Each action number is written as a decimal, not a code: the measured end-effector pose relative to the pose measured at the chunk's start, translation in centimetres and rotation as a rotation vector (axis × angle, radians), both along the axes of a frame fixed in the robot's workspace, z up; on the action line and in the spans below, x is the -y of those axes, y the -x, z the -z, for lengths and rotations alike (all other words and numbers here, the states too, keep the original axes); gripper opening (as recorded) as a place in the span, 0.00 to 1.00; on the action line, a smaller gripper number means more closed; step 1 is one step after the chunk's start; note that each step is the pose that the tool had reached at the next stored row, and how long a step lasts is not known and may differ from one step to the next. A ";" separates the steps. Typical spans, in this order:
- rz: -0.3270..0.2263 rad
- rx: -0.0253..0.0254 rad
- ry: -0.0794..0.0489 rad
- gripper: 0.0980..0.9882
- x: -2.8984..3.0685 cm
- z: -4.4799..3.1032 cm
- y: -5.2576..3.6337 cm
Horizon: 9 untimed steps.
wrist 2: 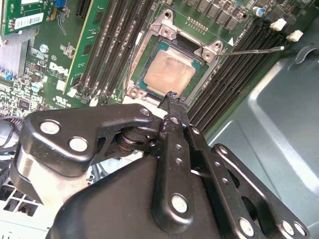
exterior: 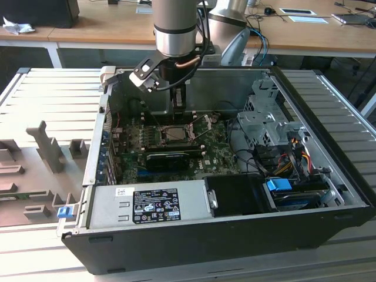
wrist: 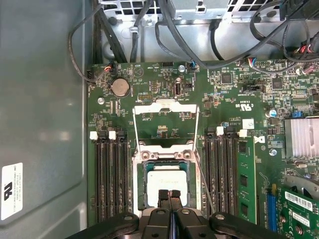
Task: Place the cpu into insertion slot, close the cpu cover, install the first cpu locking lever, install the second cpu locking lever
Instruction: 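Close the cpu cover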
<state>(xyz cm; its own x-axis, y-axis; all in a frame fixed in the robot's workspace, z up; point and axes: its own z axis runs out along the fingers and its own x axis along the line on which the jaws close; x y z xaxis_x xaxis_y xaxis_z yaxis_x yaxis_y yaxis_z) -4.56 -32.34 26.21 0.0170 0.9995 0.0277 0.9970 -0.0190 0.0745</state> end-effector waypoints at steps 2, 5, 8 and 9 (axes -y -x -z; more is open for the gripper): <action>0.000 -0.0001 0.000 0.01 0.00 -0.25 0.00; 0.000 0.0000 0.000 0.01 0.00 -0.52 -0.01; 0.000 0.0000 0.000 0.01 0.00 -0.56 -0.22; 0.000 -0.0001 0.000 0.01 0.00 -0.57 -0.28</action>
<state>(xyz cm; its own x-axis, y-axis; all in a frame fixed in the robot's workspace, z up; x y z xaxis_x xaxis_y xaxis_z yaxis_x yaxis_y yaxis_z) -4.28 -32.34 26.78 0.0169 0.9995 0.0277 0.9970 -0.0190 0.0744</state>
